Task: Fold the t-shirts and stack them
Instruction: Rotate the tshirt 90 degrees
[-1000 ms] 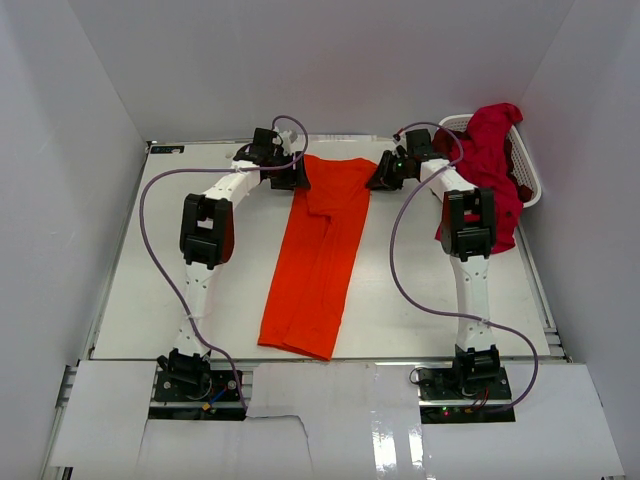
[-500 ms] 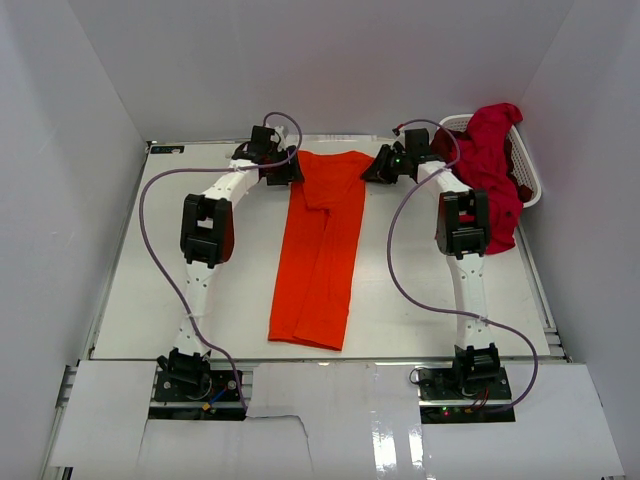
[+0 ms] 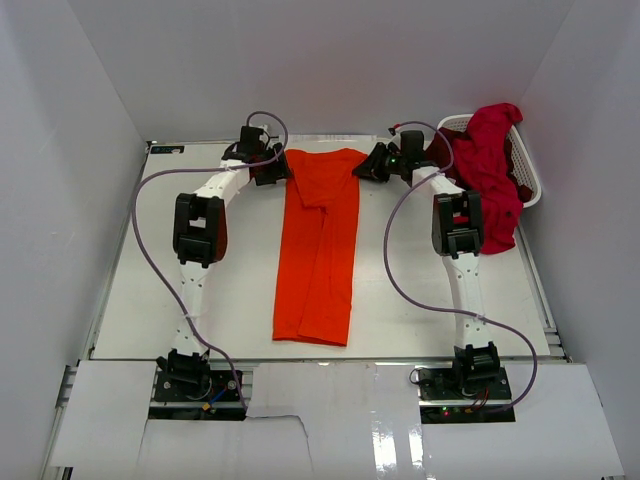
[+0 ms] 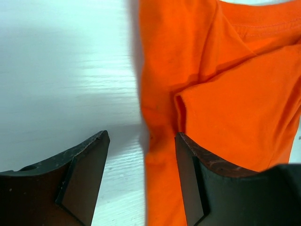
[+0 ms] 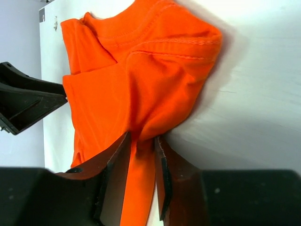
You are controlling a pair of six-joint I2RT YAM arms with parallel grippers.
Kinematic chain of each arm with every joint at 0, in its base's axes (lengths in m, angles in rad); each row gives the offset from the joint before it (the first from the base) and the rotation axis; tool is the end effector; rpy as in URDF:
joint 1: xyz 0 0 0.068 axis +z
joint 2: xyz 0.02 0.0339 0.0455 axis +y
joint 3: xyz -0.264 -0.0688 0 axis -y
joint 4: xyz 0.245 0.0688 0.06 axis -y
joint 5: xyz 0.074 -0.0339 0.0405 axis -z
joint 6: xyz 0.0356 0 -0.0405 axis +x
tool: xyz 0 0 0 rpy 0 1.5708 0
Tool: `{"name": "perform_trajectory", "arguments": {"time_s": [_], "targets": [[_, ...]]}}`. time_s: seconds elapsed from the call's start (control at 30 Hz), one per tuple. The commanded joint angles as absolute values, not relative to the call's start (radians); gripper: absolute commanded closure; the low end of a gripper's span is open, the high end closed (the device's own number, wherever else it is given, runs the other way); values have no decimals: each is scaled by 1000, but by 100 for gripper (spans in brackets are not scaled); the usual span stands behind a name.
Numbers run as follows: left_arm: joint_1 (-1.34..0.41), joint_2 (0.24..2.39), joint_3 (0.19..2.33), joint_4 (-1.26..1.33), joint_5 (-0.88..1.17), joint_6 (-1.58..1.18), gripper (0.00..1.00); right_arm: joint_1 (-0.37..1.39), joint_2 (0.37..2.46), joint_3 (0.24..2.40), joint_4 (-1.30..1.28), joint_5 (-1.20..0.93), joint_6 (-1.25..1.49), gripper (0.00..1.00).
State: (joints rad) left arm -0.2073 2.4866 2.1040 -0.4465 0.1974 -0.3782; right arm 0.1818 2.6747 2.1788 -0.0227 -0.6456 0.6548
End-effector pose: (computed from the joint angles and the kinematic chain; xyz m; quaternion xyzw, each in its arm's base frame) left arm 0.5394 -0.1206 0.1582 -0.0436 0.9271 -0.1920 0.3188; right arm 0.5752 0.1275 0.1178 0.0373 0.8346 0.4441 0.3237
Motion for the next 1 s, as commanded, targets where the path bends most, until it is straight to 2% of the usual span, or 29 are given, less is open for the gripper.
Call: {"name": "perform_trajectory", "arguments": {"time_s": [0.0, 0.17, 0.23, 0.4, 0.6, 0.73, 0.97], "targets": [[-155, 2462, 2016, -534, 106, -405, 29, 195, 2694, 2207, -12, -650, 660, 66], [-78, 2396, 1997, -525, 107, -411, 25, 151, 2585, 2137, -11, -621, 608, 48], [-58, 2355, 1990, -525, 106, -403, 23, 129, 2544, 2093, -14, -614, 574, 46], [-31, 2235, 1924, -537, 89, -373, 20, 69, 2375, 2004, -131, -559, 451, 46], [-35, 1967, 1637, -526, 166, -380, 20, 77, 2139, 1806, -294, -462, 278, 51], [-48, 1751, 1403, -479, 222, -390, 19, 148, 1906, 1596, -356, -381, 221, 52], [-84, 1413, 1094, -469, 354, -433, 19, 297, 1698, 1309, -474, -342, 201, 51]]}}
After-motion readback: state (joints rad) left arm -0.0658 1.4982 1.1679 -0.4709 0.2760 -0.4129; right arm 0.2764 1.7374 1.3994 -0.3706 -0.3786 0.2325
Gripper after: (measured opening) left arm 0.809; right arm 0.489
